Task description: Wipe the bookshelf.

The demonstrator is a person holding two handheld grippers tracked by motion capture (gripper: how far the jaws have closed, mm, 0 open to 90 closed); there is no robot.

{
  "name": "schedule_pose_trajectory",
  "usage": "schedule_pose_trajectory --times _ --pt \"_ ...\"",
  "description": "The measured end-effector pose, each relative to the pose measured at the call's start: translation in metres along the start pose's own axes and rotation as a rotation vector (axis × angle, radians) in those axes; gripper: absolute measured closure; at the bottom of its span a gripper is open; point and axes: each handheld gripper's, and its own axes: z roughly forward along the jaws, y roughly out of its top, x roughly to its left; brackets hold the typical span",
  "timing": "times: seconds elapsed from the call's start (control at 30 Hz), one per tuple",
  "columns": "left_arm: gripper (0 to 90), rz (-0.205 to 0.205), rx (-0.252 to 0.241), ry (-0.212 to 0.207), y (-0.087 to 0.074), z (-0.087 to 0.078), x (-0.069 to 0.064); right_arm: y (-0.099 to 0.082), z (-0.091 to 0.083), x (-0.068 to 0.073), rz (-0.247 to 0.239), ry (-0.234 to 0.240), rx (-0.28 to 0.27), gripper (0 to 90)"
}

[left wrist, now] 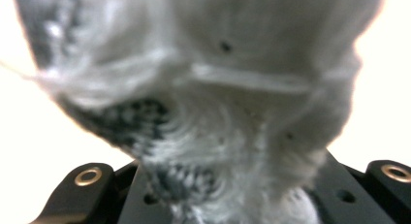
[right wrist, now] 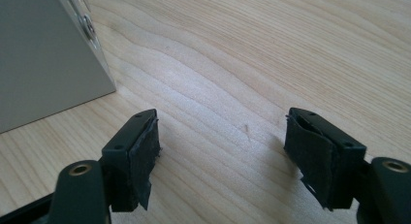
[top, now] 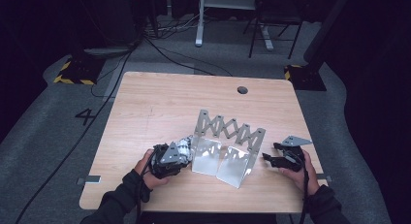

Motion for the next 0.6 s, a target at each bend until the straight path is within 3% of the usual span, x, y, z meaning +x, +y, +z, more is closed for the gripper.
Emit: schedule_pose_trajectory --times 0.17,0.37,0.6 --pt "73.7 0.053 -0.076 0.058 0.010 -0.024 -0.008 0.000 0.000 0.000 -0.001 0.000 0.000 28.1" --pt "73.7 0.077 -0.123 0.091 0.019 -0.033 -0.008 0.000 0.000 0.000 -0.001 0.001 0.000 28.0" --pt "73.8 0.093 -0.110 0.085 0.018 -0.028 -0.008 0.000 0.000 0.000 -0.001 0.001 0.001 27.7"
